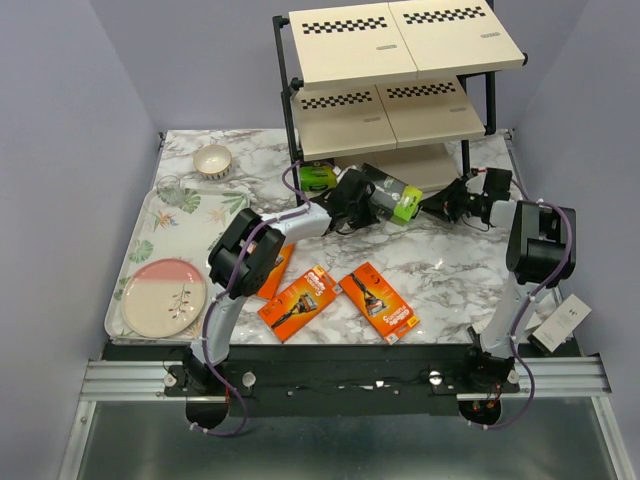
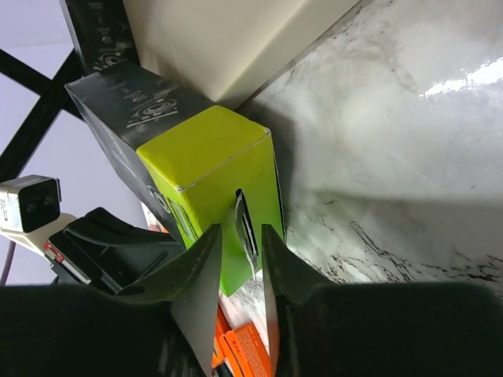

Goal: Place and organize the shaving razors onto the shelf

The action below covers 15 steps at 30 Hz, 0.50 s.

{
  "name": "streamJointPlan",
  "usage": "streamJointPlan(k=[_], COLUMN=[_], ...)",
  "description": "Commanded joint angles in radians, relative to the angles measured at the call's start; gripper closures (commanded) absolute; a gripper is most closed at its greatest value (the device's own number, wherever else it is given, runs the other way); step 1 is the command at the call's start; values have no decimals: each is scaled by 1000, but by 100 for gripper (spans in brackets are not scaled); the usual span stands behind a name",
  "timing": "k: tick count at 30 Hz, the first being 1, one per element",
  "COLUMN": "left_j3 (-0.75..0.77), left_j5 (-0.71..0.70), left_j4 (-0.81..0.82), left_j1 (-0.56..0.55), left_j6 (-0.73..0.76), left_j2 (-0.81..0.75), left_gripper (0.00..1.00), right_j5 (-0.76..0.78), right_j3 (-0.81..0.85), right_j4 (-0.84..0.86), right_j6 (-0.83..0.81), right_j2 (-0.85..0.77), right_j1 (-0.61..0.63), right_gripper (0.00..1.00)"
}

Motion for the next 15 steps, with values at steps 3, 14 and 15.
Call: streamJointPlan(k=[3,14,15], left_j3=[32,44,50], left_j5=[-52,-125,-144], left_j4=[-26,-53,-66], left_j1=[-2,-12,-18], left_j6=[21,53,70], left_j2=[-17,-19,-20], left_gripper=[99,95,95], right_j5=[7,-28,-30], right_j3=[29,10,1], right_j4=[-17,80,95], right_j6=[14,93,112], right_j2=[40,36,25], right_j1=[15,13,7], right_gripper=[72,96,99])
